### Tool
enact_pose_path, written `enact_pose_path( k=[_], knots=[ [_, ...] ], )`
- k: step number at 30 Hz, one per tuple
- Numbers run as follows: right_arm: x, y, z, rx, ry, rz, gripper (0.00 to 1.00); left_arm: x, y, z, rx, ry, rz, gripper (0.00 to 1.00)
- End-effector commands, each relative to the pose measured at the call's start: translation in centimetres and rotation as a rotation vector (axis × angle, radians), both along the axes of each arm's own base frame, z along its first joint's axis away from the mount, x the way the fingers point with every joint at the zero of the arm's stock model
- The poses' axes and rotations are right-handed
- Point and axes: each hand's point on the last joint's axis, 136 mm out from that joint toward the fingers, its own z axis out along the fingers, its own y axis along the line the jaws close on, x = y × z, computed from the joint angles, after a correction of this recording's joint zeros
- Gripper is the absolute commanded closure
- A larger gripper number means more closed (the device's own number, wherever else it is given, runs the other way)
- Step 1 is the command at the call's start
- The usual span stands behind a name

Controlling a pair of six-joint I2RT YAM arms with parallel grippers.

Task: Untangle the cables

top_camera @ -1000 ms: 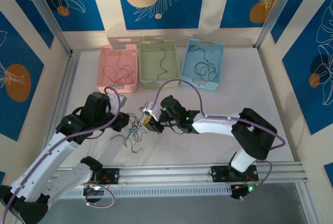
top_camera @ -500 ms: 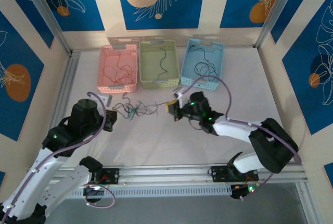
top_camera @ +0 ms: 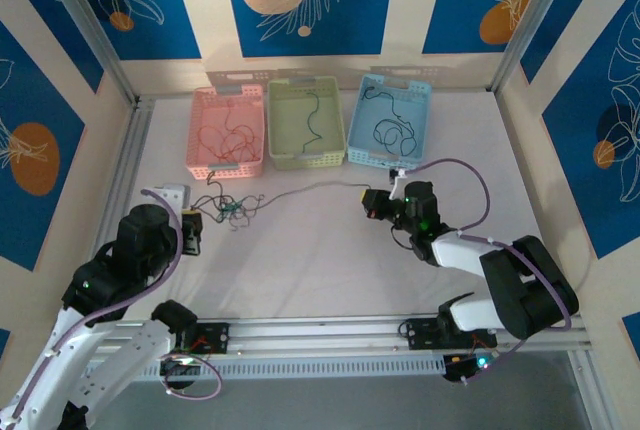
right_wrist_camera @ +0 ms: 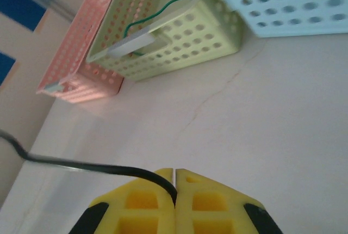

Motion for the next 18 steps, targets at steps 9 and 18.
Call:
enact_pose_path(
  k=[9, 18],
  knots=[
    [0.6, -2.4, -0.5, 0.060, 0.047, -0.124, 1.00, -1.2, 3.5, 2.4, -0.003, -0.106, 0.144, 1.00],
    [0.6, -1.9, 4.7, -0.092, -0.054, -0.087, 1.00, -0.2, 0.1, 0.6, -0.016, -0.017, -0.003, 1.00]
  ],
)
